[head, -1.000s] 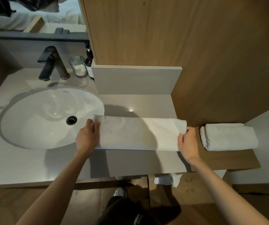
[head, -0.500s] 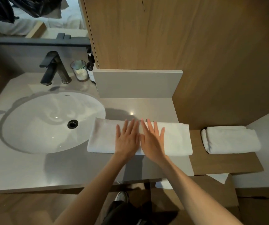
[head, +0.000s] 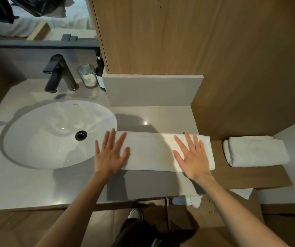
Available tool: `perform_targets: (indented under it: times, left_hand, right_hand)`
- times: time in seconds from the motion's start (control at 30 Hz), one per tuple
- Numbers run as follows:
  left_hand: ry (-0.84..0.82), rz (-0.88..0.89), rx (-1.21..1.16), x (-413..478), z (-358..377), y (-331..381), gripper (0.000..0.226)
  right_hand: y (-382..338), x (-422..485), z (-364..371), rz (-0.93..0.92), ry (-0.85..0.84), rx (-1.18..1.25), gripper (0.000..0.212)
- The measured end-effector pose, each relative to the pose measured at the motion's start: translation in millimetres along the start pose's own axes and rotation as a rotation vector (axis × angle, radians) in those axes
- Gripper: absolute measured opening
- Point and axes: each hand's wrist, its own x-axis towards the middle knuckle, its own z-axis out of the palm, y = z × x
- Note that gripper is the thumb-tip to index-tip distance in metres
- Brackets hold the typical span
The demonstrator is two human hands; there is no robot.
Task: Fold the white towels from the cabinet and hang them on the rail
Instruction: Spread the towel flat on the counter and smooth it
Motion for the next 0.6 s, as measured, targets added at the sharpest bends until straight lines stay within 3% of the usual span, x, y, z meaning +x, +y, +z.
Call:
perform_targets:
  times: [0.27,0.6]
  left_hand:
    - [-0.052,-0.250,-0.409,-7.1,-5.6,-6.6,0.060]
    - [0.238,-0.168,-0.565,0.4,-4.9,-4.3,0.054]
  right_hand:
    - [-1.1,-3.8,-0.9,0.028,-0.006,-0.013,0.067]
    - [-3.8,-25.3,0.6,0.109,-0.038,-0.005,0.067]
